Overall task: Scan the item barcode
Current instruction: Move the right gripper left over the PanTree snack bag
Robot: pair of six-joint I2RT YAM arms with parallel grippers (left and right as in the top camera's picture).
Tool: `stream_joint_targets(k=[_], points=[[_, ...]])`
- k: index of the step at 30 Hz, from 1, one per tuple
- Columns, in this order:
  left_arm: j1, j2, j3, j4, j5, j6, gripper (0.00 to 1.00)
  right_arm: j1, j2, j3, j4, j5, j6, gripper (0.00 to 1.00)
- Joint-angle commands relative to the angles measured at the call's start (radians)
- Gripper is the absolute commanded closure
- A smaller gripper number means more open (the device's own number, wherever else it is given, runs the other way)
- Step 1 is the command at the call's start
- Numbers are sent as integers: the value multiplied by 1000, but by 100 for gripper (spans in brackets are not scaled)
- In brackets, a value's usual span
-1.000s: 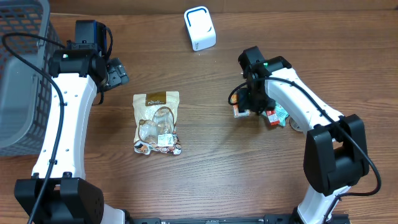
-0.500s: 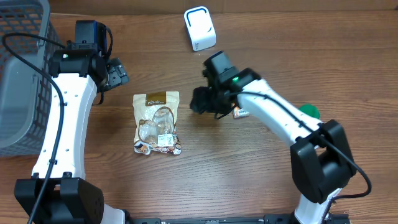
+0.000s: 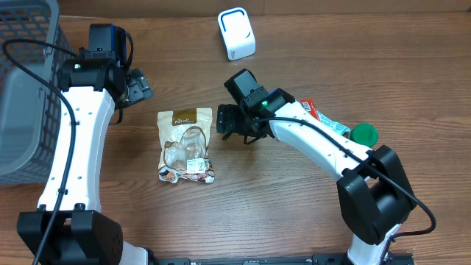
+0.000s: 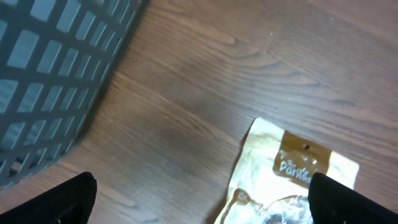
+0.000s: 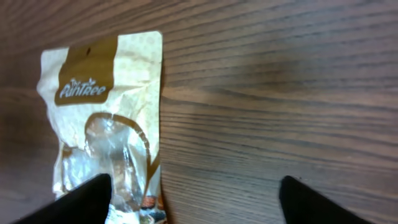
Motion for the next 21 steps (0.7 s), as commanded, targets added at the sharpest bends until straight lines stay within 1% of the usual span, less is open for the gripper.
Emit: stream_joint_targets(k=[1,4,6,7,10,11,12,13,14,15,21], points=[[0,-9,11,61,38,-15,1,-21,-5,-3,30,5,2,11],[0,-9,11,83,78,-15,0,-66,-5,-3,98,-99,2,20],[0,-6,10,90,82,-15,0,-102,-5,-3,139,-195,2,30],[0,-5,10,86,91,-15,0,-115,-5,-3,146,-219,2,33],[0,-4,-11,74,112,-15,0,-122,-3,-3,134,-203,-3,32],[0,-4,-26,77,130,-11,17,-121,-3,-3,127,-187,-13,33],[0,-3,-45,86,136,-6,54,-116,-1,-3,123,-171,-25,33],[0,1,-69,99,135,-6,79,-109,1,-3,117,-145,-29,33],[0,4,-94,116,135,-6,88,-105,2,-3,116,-128,-29,32],[0,9,-121,136,131,-6,92,-101,2,-3,116,-121,-28,33],[-3,51,-301,310,135,-3,92,-100,3,-3,115,-121,-24,37]])
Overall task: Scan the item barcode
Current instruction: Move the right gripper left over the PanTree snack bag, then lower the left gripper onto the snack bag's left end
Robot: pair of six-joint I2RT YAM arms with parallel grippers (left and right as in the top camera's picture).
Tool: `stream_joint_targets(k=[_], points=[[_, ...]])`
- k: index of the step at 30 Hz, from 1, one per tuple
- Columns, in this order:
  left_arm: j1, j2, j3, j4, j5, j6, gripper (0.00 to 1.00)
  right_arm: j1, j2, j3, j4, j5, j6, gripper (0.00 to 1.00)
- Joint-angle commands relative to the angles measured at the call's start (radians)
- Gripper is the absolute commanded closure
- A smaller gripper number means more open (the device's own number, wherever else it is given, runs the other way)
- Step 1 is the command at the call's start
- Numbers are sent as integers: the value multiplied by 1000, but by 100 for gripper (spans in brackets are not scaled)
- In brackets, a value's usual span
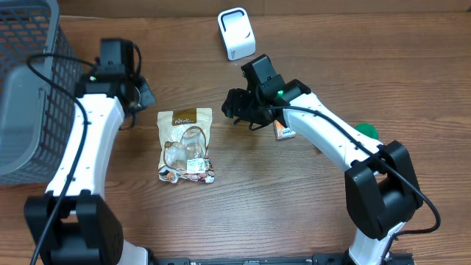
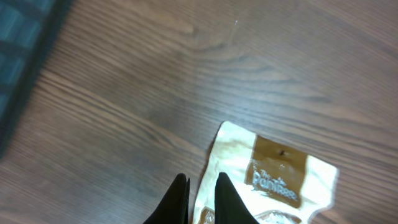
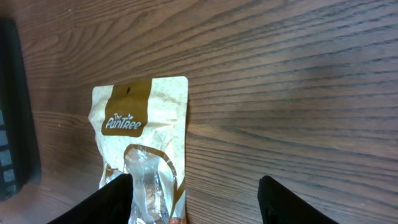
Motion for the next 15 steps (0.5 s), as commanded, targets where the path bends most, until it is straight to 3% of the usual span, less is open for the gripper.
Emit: stream_joint_targets(k=[1,7,9,12,15], points=[[-6,48,-94,46,13,-3,92,-2,3,-3,1,16,-8,37],[-13,138,-156,101,14,-2,91,-1,4,-4,1,17,-8,36],[-19,174,-156,118,22,2,96,-2,4,-4,1,17,-8,36],[-34,224,-156,166,132,23,96,-2,4,-4,0,17,-8,37],[-56,257,-156,217,261,53,86,-2,4,-4,-11,16,-8,37]])
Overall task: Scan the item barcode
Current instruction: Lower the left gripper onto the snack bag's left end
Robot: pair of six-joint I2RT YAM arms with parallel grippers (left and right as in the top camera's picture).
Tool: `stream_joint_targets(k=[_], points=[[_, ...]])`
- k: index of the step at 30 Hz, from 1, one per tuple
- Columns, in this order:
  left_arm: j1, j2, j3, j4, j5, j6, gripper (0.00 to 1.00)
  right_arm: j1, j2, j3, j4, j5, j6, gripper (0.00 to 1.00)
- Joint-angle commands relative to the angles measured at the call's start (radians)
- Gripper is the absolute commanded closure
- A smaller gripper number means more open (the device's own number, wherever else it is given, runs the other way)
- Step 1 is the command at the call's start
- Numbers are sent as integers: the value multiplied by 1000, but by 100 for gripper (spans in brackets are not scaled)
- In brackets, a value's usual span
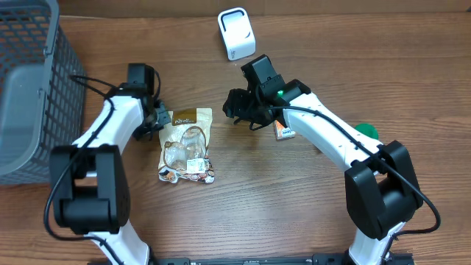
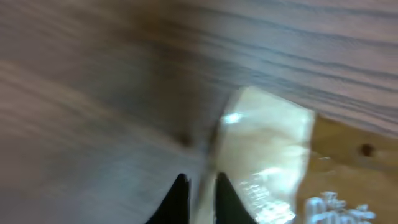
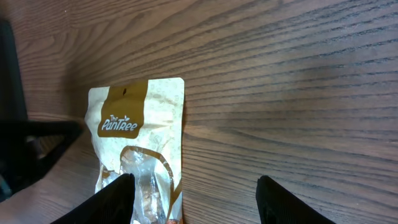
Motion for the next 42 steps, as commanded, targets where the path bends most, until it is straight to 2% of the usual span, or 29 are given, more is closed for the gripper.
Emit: stream_joint_targets(k=[1,3,8,11,16,21,26,29,30,32,37,42], points=[[-36,46,-8,42,203,43,84,-2,3,-4,-15,7,-7,37],[-59,61,-8,76,308,82,83,-2,3,-4,-39,9,-8,36],[-120,61,2,103,408,221,79,-7,3,-4,-84,28,-20,36],[-154,61,7,102,428,282,75,-6,3,-4,-110,25,-60,35],[-172,60,57,64,429,299,68,-6,3,-4,-164,26,-108,31],[-156,60,235,-145,409,299,57,-6,3,-4,-194,26,-110,24],[-141,58,411,-426,291,266,50,-4,3,-4,-194,26,-110,19],[-139,59,436,-644,146,266,26,2,3,-4,-193,26,-109,17],[-138,59,428,-670,108,262,25,5,3,-4,-192,26,-109,16],[-135,59,414,-703,63,229,25,7,3,-4,-188,26,-109,16],[-135,56,383,-750,63,172,27,23,3,-4,-188,26,-109,16],[-134,-33,382,-751,66,133,28,43,3,-5,-193,26,-109,16]])
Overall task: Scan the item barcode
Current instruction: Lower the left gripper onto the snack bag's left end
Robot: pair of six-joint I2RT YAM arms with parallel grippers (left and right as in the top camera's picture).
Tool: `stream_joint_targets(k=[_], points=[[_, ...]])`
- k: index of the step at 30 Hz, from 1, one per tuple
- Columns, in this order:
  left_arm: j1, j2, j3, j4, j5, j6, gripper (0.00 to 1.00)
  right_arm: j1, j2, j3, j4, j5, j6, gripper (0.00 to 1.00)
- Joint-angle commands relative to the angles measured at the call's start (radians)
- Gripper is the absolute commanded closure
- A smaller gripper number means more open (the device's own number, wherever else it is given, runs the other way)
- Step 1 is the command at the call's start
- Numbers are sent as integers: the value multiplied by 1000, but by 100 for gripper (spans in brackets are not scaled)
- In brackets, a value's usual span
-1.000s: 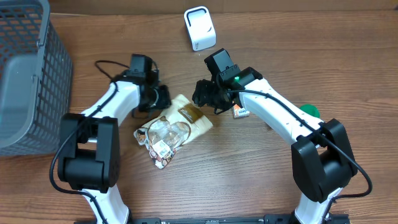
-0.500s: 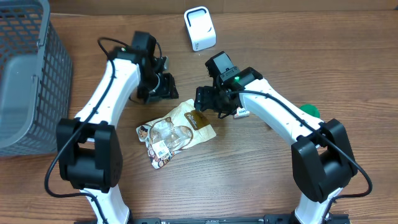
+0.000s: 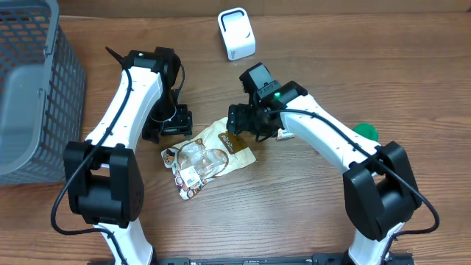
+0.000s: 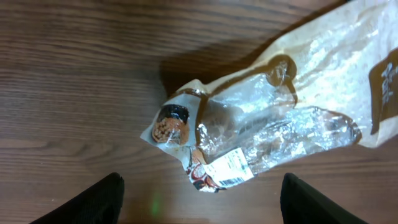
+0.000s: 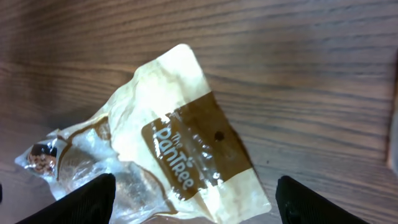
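The snack bag [image 3: 210, 154] lies slantwise on the table, its brown header [image 3: 235, 143] toward the right and its clear end toward the lower left. A white barcode label [image 4: 227, 171] faces up at that clear end. My left gripper [image 3: 168, 126] hangs open just above and left of the clear end, holding nothing; in the left wrist view the bag [image 4: 267, 118] lies ahead of the wide-spread fingers [image 4: 81, 202]. My right gripper [image 3: 254, 125] is open over the header [image 5: 193, 155], also holding nothing. The white scanner [image 3: 236, 33] stands at the back.
A grey mesh basket [image 3: 29, 88] fills the far left. Under my right arm lies a red-orange packet [image 3: 283, 134], and a green cap [image 3: 363, 132] sits further right. The right arm's links cross the table to the right of the bag.
The bag has turned from header-toward-the-back to slantwise with the header to the right, and has shifted rightward. My left gripper, shut at its top left corner, is now open beside its clear end.
At first my left gripper was open near the basket and my right open beside the straight-lying bag. Then the left fingers were close together nearer the bag's top left corner, then touching that corner. Now the bag lies turned, and both grippers are open over it.
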Motion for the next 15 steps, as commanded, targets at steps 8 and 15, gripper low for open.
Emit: stream_joint_targets(k=[8,15], points=[[6,-343,-161,87,-29,-126,25,41,3,-5,6,36,-5,15],[7,-480,-502,347,9,-197,24,58,3,-45,62,37,-5,10]])
